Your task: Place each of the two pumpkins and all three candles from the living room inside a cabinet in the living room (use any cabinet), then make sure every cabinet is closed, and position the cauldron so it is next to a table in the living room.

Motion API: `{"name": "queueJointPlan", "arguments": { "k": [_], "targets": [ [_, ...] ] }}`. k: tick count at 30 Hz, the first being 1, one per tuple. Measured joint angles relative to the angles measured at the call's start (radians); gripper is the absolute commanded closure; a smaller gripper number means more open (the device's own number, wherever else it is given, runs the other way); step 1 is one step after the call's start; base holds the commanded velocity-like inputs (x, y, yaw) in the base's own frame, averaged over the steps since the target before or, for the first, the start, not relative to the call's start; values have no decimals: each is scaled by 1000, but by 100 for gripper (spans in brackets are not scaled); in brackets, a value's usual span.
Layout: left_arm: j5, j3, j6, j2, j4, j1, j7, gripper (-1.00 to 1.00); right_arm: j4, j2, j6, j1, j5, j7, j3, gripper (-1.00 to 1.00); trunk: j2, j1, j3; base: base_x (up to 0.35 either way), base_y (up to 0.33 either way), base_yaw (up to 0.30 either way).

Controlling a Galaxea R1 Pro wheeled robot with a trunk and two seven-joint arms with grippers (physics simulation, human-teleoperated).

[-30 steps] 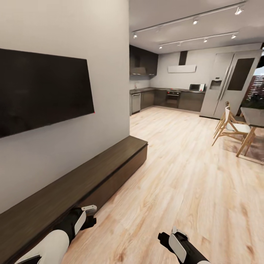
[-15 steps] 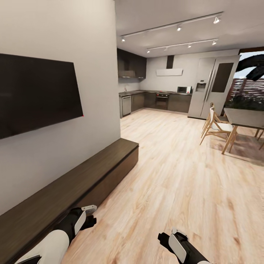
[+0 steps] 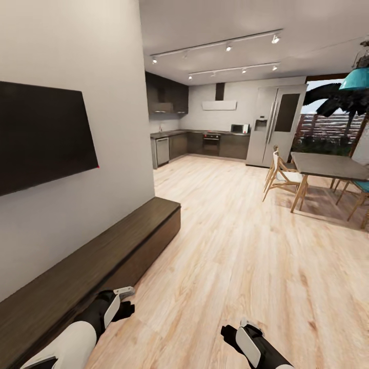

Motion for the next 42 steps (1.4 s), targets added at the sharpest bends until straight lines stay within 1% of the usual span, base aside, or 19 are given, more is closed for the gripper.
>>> {"name": "queueJointPlan", "arguments": {
  "k": [9, 16, 31, 37, 42],
  "targets": [
    [0, 0, 0, -1, 0, 0, 0, -100, 0, 0, -4, 0, 0, 0, -1, -100, 0, 0, 11, 0, 0, -218],
    [0, 0, -2, -1, 0, 0, 1, -100, 0, 0, 0, 0, 0, 2, -18, -100, 0, 0, 20, 0, 0, -223],
    [0, 0, -5, -1, 0, 0, 0, -100, 0, 0, -5, 0, 0, 3, -20, -100, 0, 0, 36, 0, 0, -232],
    [0, 0, -5, -1, 0, 0, 0, -100, 22, 1, -38, 0, 1, 2, -21, -100, 0, 0, 42, 0, 0, -243],
    [0, 0, -5, -1, 0, 0, 0, -100, 27, 1, -43, 0, 0, 2, -22, -100, 0, 0, 47, 0, 0, -244]
  ]
}}
